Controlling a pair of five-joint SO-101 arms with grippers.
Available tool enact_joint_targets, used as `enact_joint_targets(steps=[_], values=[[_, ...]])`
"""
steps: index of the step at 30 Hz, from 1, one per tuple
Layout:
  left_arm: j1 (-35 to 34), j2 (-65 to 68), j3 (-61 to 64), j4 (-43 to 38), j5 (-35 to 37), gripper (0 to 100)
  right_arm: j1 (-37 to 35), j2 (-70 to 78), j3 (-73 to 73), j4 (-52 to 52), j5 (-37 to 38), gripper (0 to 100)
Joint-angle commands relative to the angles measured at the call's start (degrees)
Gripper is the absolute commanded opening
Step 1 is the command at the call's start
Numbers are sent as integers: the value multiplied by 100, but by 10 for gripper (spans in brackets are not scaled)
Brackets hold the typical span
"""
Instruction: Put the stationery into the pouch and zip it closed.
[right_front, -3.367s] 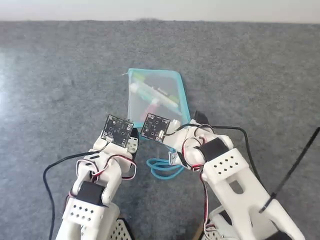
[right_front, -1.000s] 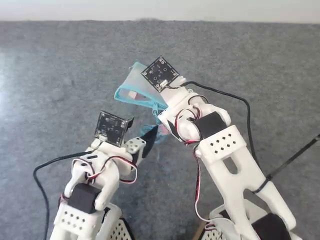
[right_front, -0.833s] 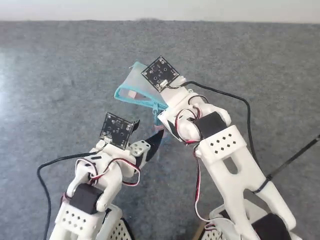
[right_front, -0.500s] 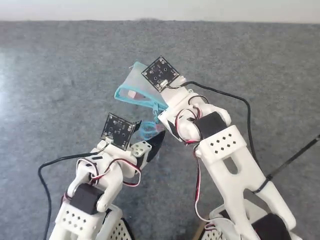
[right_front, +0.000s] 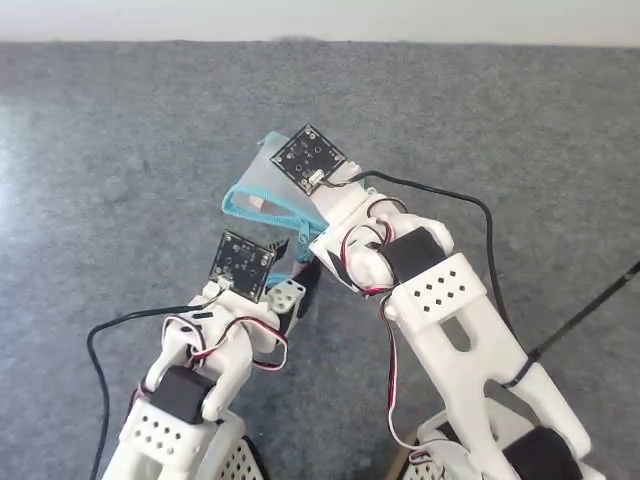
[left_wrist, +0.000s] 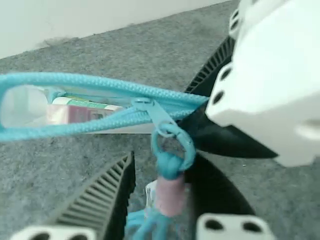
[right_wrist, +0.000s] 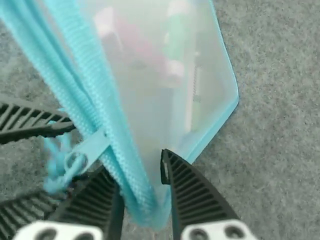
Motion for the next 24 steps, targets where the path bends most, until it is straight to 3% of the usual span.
enact_joint_targets(steps=[1,6,24], values=[[-316,-97,-31,-316,-220,6,-57,-110,-325,48,-70,7],[-976,-97,-57,-387,-167,10,330,-84,35,-13,-18,7],[-1301,-70,-31,-369,-193,10,1596,-57,1108,-593,985,7]])
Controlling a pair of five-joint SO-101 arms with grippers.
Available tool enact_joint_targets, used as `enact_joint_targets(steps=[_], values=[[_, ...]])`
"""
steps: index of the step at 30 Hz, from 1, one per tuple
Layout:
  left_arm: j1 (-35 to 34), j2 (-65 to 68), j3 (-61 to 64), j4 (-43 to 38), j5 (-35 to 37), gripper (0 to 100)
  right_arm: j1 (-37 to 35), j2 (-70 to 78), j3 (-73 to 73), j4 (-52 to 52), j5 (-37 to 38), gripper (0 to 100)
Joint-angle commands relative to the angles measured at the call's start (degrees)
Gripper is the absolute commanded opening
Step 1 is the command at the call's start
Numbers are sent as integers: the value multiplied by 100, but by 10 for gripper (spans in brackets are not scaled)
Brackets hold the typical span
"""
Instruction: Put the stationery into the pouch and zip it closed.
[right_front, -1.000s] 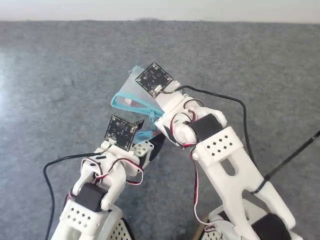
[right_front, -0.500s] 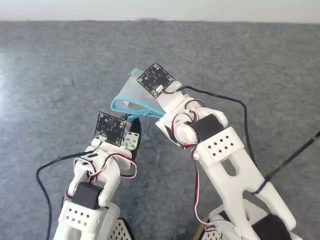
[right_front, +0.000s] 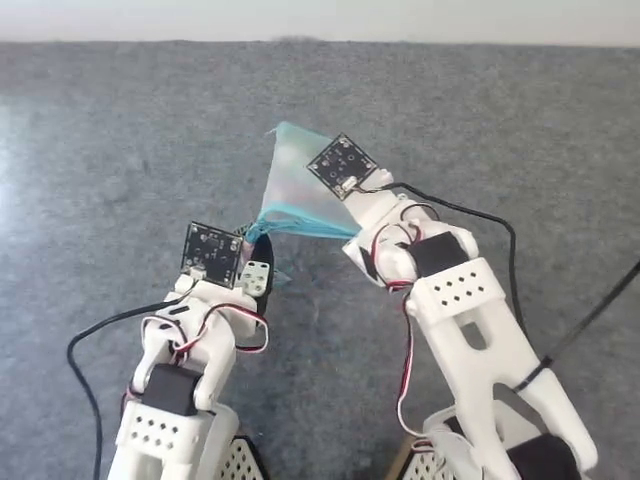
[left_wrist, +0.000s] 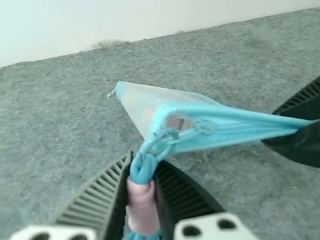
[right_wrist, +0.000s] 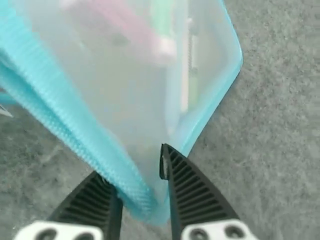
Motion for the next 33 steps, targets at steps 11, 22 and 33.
enact_joint_targets(steps=[11,22,33], values=[[-202,-70,-31,-123,-53,10,1288,13,202,-303,958,7],[-211,-70,-31,-123,-62,10,1930,13,176,-470,1196,6],[9,-105,171,-299,-53,161,1648,-22,185,-259,1064,25]])
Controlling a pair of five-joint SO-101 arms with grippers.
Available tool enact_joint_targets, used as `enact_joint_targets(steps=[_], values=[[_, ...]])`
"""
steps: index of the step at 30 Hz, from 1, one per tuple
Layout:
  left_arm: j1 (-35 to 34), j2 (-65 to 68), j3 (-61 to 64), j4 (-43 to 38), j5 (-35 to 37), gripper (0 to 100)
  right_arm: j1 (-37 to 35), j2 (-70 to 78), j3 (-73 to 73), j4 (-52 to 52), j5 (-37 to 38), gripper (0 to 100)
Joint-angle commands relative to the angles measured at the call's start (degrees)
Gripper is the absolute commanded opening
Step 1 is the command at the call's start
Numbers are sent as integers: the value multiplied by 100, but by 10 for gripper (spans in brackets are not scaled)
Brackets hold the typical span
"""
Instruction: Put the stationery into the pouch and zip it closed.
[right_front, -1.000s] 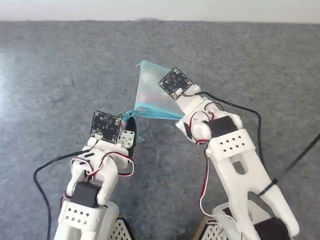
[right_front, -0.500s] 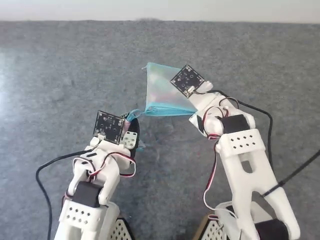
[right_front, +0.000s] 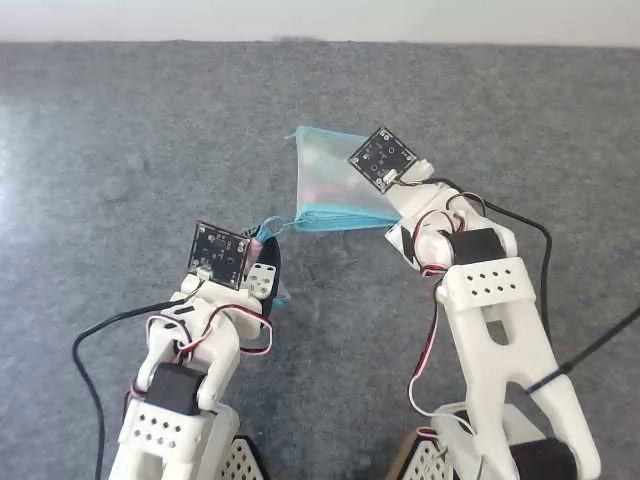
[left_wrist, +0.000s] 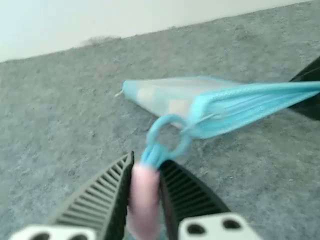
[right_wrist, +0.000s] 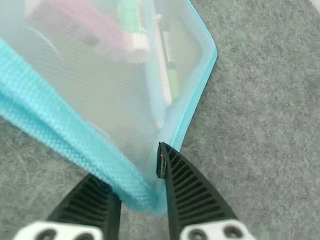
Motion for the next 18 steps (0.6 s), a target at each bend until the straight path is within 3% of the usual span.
enact_joint_targets(steps=[1,3,6,18], values=[[53,-114,101,-378,-44,204,347,-57,26,171,-290,54],[123,-114,198,-492,-44,261,356,-66,0,154,-686,134],[79,-114,198,-519,-53,264,347,-66,-70,154,-774,206],[79,-114,268,-527,-53,265,84,-66,-264,725,-1345,203]])
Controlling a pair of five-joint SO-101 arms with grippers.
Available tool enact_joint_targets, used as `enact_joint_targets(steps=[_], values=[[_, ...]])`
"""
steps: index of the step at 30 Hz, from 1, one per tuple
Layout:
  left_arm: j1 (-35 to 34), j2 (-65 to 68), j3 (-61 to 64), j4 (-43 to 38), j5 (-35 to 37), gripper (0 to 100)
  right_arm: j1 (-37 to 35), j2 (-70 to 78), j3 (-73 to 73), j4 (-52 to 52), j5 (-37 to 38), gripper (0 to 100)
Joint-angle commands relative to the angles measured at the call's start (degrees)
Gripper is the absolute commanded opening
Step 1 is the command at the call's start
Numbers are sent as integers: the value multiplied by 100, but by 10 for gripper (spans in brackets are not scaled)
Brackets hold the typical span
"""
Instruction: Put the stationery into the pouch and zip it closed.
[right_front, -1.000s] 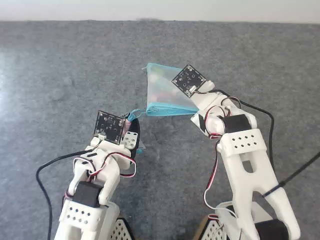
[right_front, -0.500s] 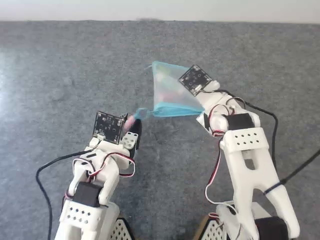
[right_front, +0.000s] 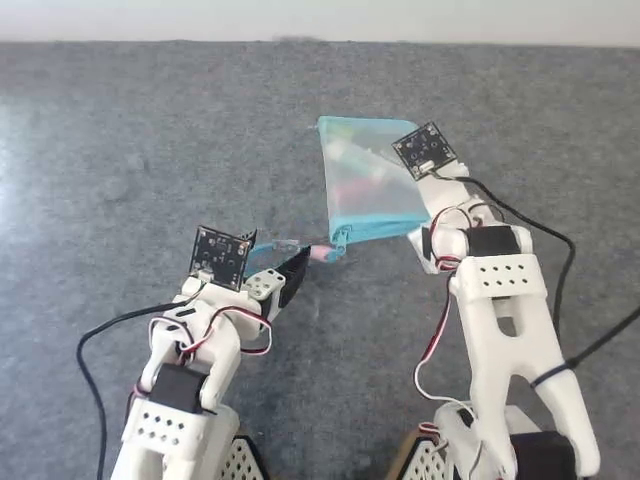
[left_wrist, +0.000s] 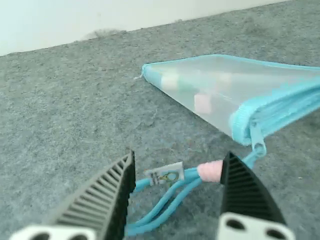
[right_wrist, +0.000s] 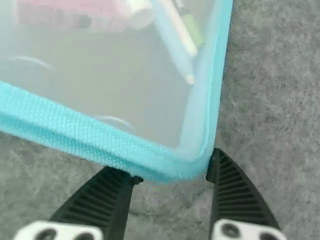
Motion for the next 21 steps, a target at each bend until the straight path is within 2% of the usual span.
enact_joint_targets(steps=[1,7,13,21], values=[[0,-105,-119,-193,-53,265,-224,-127,-316,233,-352,211],[-9,-105,-110,-193,-62,265,-303,-136,-369,268,-695,327],[-9,-105,-92,-193,-360,265,-365,-127,-352,312,-826,333],[-9,-105,4,-185,-378,265,-1218,-119,-325,1095,-888,333]])
